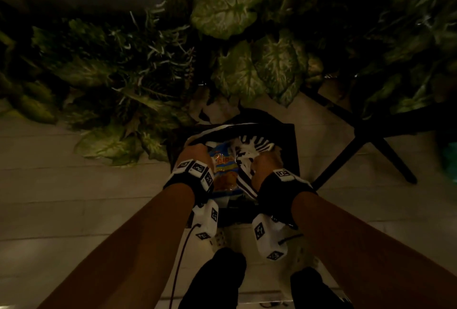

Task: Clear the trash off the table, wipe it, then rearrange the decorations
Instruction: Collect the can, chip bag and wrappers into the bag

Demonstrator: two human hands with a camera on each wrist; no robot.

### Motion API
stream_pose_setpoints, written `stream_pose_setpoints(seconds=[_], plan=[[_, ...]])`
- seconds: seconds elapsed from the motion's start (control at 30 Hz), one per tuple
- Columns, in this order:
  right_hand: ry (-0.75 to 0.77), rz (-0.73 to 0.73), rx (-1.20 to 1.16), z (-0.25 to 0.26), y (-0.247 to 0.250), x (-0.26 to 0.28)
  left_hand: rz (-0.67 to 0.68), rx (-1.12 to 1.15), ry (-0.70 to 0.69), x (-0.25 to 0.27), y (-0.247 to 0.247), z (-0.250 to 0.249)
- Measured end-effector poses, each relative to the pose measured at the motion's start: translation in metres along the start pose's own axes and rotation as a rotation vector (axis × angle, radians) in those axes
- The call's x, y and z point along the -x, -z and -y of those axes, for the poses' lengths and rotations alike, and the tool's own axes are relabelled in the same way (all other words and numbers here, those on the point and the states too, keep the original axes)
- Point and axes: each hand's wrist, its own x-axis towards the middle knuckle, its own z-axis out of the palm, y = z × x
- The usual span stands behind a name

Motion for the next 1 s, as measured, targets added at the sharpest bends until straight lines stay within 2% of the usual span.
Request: stream_pose_setpoints(seconds=[0.1, 0.2, 0.33, 0.43, 0.6, 0.67, 0.73, 0.83, 0.9, 1.0], plan=[[0.052, 0.002, -0.027, 0.002, -0.004, -0.014, 0.016, -0.071, -0.016, -0.008, -0.009, 0.003], [-0.003, 0.017, -0.089, 0.002, -0.004, -0.022, 0.006, -0.092, -0.017, -0.012, -0.014, 0.004], [0.068, -0.043, -0.203, 0.002, -0.003, -0.013, 0.149, 0.073, 0.038, -0.007, 0.003, 0.006], [0.116, -0.028, -0.341, 0.004, 0.007, 0.013, 0.161, 0.121, 0.052, 0.011, 0.02, 0.005], [0.173, -0.171, -0.399, 0.013, 0.029, 0.075, -0.008, 0.121, -0.039, 0.067, 0.055, -0.008], [0.198, -0.174, -0.412, 0.019, 0.043, 0.106, -0.111, 0.178, -0.064, 0.091, 0.08, -0.021], [0.233, -0.148, -0.424, 0.027, 0.062, 0.141, -0.158, 0.263, -0.118, 0.114, 0.111, -0.036], [0.37, -0.163, -0.473, 0.033, 0.09, 0.199, -0.257, 0.277, -0.195, 0.145, 0.16, -0.06], [0.485, -0.222, -0.487, 0.026, 0.112, 0.241, -0.32, 0.377, -0.263, 0.165, 0.19, -0.081], [0.552, -0.277, -0.492, -0.01, 0.149, 0.302, -0.366, 0.462, -0.395, 0.201, 0.224, -0.12]])
